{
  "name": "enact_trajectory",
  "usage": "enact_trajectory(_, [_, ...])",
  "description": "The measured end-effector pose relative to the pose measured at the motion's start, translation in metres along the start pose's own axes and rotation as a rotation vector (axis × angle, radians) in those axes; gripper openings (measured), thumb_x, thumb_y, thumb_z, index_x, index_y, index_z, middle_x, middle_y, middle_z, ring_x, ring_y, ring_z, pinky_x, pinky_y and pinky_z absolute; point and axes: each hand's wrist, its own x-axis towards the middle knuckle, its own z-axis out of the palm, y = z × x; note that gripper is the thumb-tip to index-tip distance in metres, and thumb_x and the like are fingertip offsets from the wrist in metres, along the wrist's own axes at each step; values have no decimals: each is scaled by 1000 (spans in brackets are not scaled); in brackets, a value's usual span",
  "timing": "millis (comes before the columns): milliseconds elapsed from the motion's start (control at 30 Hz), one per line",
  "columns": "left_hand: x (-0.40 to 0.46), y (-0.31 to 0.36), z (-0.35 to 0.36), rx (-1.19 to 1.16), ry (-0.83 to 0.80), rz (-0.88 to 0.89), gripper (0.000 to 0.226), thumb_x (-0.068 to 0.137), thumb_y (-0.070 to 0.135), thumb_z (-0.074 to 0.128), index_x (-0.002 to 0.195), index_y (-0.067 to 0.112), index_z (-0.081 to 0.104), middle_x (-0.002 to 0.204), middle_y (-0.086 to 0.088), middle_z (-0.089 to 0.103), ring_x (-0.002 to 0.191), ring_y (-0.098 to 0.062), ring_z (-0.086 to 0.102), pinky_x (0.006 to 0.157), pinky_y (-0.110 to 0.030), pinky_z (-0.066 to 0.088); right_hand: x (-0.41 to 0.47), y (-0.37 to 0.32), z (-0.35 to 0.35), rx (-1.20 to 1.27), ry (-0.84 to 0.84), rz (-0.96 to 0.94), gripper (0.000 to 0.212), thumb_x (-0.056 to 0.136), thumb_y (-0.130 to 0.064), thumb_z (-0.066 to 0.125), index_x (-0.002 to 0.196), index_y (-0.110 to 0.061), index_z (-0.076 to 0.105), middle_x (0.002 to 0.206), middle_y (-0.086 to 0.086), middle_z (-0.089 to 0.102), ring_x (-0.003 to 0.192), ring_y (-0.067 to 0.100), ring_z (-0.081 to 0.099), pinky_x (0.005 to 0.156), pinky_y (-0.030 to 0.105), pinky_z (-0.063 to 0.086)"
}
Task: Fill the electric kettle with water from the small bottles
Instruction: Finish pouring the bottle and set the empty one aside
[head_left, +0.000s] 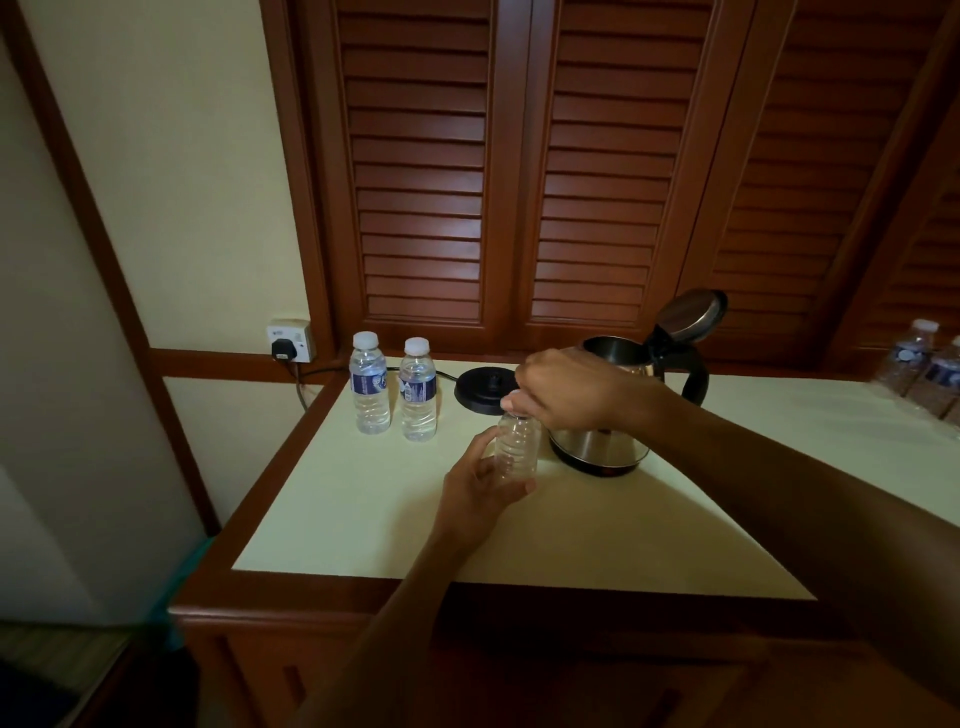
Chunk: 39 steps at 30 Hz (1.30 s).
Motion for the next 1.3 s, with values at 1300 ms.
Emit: enact_trajectory(1300, [3, 0, 2, 131, 70, -50, 70, 78, 19, 83, 128, 47, 43, 120, 9, 66, 114, -14, 64, 95, -24, 51, -22, -17, 86, 787, 386, 403, 46, 76, -60, 64, 91, -17, 58, 74, -6, 62, 70, 11, 62, 64, 33, 55])
